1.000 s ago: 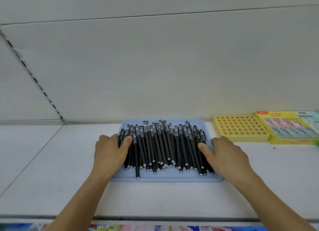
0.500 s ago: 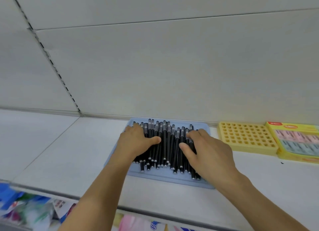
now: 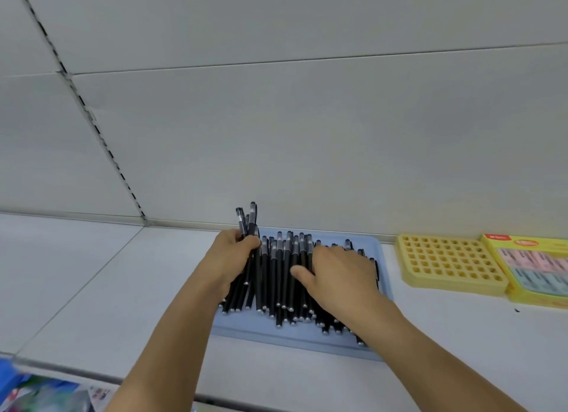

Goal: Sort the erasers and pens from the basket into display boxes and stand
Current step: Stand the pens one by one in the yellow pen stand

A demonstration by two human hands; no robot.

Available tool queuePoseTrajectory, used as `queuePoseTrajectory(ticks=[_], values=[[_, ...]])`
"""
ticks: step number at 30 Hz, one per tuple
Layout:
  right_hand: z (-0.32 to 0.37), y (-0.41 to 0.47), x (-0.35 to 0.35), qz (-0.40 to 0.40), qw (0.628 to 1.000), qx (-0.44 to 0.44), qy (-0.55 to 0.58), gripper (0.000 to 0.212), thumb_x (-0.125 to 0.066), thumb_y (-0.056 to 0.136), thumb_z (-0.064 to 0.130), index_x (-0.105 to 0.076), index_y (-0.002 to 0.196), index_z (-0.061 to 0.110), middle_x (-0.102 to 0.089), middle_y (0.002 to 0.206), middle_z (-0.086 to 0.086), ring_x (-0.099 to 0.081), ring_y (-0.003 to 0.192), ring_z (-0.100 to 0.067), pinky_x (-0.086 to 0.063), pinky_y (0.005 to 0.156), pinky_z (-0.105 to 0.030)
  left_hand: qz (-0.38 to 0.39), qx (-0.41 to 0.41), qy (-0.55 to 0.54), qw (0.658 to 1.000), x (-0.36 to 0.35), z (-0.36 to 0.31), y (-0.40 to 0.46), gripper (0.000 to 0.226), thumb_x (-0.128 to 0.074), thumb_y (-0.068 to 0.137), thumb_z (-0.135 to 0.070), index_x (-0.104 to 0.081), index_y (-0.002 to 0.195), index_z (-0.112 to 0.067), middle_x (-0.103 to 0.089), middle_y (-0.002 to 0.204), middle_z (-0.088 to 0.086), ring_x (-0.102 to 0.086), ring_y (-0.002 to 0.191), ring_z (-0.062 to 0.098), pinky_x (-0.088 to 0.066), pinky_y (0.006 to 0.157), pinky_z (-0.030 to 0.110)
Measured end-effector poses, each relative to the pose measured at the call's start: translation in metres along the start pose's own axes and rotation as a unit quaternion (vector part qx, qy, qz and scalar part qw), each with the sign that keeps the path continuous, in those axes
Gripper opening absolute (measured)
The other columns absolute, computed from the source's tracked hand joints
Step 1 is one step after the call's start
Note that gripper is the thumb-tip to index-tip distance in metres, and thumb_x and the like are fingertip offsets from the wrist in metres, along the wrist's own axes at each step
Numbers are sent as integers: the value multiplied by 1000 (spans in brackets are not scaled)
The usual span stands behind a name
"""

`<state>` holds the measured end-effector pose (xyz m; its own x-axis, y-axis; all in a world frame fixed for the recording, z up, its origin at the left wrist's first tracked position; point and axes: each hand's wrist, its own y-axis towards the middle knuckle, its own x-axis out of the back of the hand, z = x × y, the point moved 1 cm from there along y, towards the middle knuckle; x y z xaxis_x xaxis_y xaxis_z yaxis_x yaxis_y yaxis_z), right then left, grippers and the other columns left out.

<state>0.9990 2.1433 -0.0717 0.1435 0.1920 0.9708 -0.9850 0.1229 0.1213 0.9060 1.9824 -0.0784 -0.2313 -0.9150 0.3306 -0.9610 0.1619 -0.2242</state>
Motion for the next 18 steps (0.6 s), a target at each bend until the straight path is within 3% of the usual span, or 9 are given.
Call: queuePoseTrajectory(ticks=[2, 5, 9, 12, 14, 16, 18], values=[[2, 7, -2, 35, 999, -20, -8, 50, -45, 98, 48, -36, 61, 17, -40, 55, 4, -37, 47, -13, -28, 45, -26, -15, -7, -34, 999, 0, 2, -1, 15, -56, 94, -22, -63, 89, -9, -61, 74, 7, -56, 66, 22, -51, 75, 43], [-1, 15, -6, 77, 994, -59, 51, 44, -51, 96, 38, -34, 62, 16, -38, 55, 3, -34, 46, -13, -28, 45, -25, -41, -26, -94, 994, 4, -3, -2, 15, -54, 96, -16, -60, 84, -9, -53, 62, 1, -45, 51, 13, -40, 59, 28], [-7, 18, -9, 92, 973, -107, 181, 39, -55, 86, 24, -30, 57, 18, -28, 50, 3, -24, 45, -16, -23, 48, -25, -57, -49, -182, 980, 6, -11, 2, 12, -54, 97, -15, -59, 90, -7, -47, 66, 2, -41, 56, 12, -37, 63, 27], [-14, 11, -4, 42, 955, -118, 267, 25, -53, 87, 25, -43, 66, 16, -41, 61, -4, -37, 56, -17, -31, 55, -28, -55, -73, -232, 968, -3, -18, 4, 11, -52, 99, -13, -59, 92, -9, -52, 78, 3, -49, 70, 14, -44, 77, 35], [-19, 6, 2, 7, 949, -111, 296, 24, -52, 90, 27, -48, 73, 10, -49, 65, -5, -44, 60, -18, -37, 57, -30, -51, -88, -252, 962, -13, -25, 4, 11, -48, 101, -13, -57, 96, -10, -57, 76, 1, -57, 76, 17, -49, 82, 38], [-24, 0, 7, -19, 940, -101, 325, 23, -52, 91, 29, -52, 79, 10, -61, 68, -5, -54, 63, -19, -46, 63, -33, -55, -100, -267, 957, -24, -31, 2, 9, -44, 103, -15, -52, 102, -11, -64, 68, 2, -66, 78, 23, -55, 79, 37], [-30, -8, 11, -45, 933, -94, 343, 19, -53, 92, 31, -52, 79, 18, -66, 72, -4, -63, 70, -19, -51, 68, -37, -60, -113, -277, 952, -34, -38, 0, 8, -43, 103, -16, -49, 102, -11, -64, 61, 2, -69, 68, 23, -58, 71, 35]])
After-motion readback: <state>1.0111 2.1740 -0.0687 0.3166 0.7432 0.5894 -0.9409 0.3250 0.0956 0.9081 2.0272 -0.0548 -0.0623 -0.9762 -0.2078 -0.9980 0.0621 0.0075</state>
